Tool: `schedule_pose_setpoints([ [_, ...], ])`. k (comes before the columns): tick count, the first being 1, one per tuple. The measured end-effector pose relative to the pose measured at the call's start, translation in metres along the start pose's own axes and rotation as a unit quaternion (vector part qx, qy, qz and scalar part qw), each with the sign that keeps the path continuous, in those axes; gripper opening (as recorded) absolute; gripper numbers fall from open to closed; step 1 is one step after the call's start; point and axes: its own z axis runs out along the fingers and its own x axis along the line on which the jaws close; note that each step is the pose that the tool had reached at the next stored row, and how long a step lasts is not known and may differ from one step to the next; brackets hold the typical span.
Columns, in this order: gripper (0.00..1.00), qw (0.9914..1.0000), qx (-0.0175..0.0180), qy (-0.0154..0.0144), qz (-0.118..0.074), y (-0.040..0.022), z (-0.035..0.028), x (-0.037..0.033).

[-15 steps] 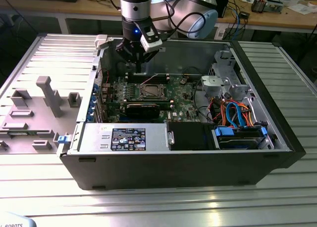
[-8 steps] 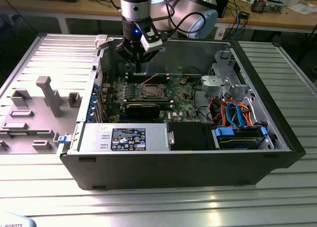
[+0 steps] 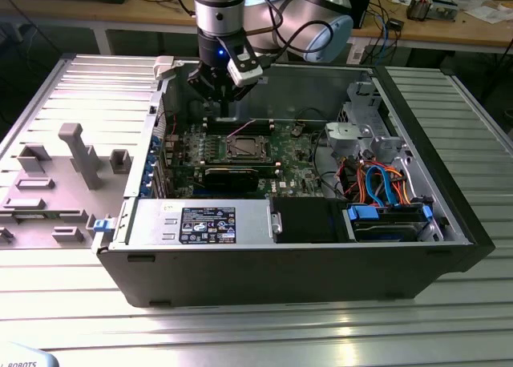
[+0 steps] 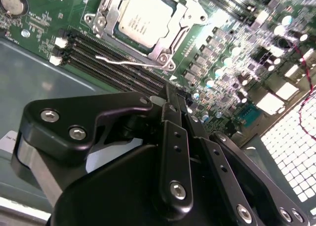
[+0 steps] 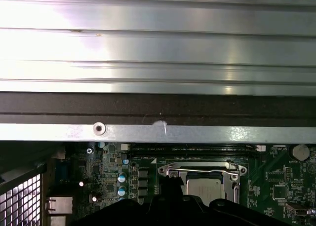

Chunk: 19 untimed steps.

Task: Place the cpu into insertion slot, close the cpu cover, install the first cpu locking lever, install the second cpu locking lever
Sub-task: 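Install the first cpu locking lever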

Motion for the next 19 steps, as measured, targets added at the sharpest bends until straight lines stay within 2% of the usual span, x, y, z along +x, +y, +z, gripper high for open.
schedule_pose_setpoints([
  [1, 0.11, 1.0, -0.0025, -0.0001, 0.0, -0.0001, 0.0002, 0.0],
  [4, 0.11, 1.0, -0.0028, 0.0, 0.001, -0.0001, 0.0003, 0.0001],
  [5, 0.11, 0.99999, -0.0044, -0.0001, 0.001, -0.0001, 0.0005, 0.0001],
  [8, 0.11, 0.99999, -0.0048, -0.0001, 0.0, -0.0016, 0.0032, 0.0001],
  [10, 0.11, 0.99996, -0.0084, -0.0002, 0.001, -0.0033, 0.0049, -0.0002],
  [12, 0.11, 0.99989, -0.015, -0.0003, 0.001, -0.0052, 0.0068, -0.0015],
  [13, 0.11, 0.99985, -0.0172, -0.0003, 0.001, -0.0056, 0.0081, -0.0024],
  [17, 0.11, 0.99979, -0.0202, -0.0003, 0.001, -0.0058, 0.0129, -0.0064],
  [19, 0.11, 0.99979, -0.0205, -0.0004, 0.002, -0.0058, 0.0148, -0.0078],
])
